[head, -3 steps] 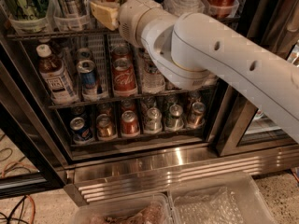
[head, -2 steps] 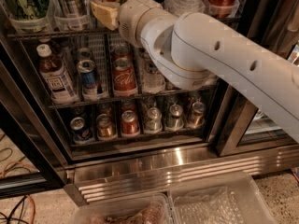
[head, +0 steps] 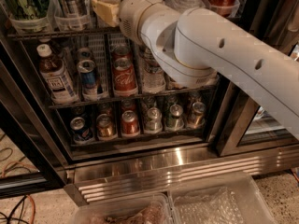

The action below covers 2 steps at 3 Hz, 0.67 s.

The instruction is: Pick 7up can from top shelf of fridge

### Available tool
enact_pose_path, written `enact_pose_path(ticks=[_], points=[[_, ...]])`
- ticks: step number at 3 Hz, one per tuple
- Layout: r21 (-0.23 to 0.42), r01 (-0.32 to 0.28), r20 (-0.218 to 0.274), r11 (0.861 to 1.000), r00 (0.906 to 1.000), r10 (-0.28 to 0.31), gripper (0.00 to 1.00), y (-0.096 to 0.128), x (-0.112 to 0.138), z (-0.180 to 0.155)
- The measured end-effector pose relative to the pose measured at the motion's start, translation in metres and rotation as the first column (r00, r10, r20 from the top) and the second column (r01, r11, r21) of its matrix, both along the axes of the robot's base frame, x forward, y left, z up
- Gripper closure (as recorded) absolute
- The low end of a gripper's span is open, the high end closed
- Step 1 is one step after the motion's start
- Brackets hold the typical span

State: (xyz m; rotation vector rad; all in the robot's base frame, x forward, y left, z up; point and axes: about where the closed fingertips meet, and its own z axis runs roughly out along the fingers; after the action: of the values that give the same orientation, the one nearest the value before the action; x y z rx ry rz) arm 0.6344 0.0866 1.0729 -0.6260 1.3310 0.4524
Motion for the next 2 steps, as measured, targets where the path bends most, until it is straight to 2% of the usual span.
enact_pose_path(ticks=[1,2], points=[[0.0,-0.004,0.019,1.0,0.9998,0.004,1.0,-0.001,-0.005,0.007],[-0.025,-0.021,0.028,0.999,0.9994,0.022,1.0,0.001,-0.021,0.008]])
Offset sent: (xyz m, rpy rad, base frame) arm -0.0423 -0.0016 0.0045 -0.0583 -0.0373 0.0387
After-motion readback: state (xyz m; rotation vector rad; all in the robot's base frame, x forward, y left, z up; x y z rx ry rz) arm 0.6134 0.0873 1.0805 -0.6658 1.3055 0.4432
